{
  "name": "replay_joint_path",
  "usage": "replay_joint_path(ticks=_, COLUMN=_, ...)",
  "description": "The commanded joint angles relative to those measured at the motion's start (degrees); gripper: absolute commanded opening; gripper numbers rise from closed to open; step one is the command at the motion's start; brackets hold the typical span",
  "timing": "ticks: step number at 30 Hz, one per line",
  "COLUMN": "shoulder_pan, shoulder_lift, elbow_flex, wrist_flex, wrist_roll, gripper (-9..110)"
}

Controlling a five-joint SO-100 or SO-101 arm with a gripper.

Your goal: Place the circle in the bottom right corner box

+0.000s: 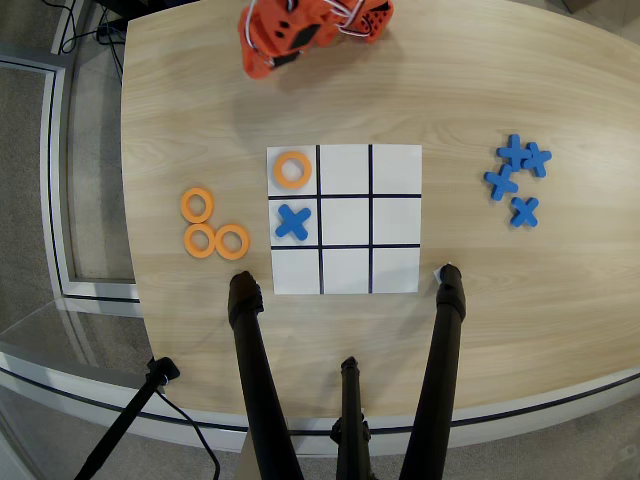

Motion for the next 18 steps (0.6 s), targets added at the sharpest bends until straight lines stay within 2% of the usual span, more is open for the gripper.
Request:
replay_joint_path(ticks=1, shoulder_pan=19.9, shoulder_lift=1.1, elbow_flex=3.2, wrist_flex=0.4, wrist_roll=0.3, gripper=0)
replay_joint_path(ticks=4, shoulder_pan=29.4, shoulder_lift=1.1, elbow_flex=3.2, wrist_flex=0.5, wrist_roll=0.3, gripper=0)
replay_joint_path(ticks=8, shoulder_pan=36.6, shoulder_lift=1.1, elbow_flex=3.2, wrist_flex=0.6, wrist_roll=0.3, gripper=0)
replay_joint_path(ticks=18, shoulder_pan=37.1, shoulder_lift=1.0, elbow_flex=3.2, wrist_flex=0.8, wrist_roll=0.3, gripper=0)
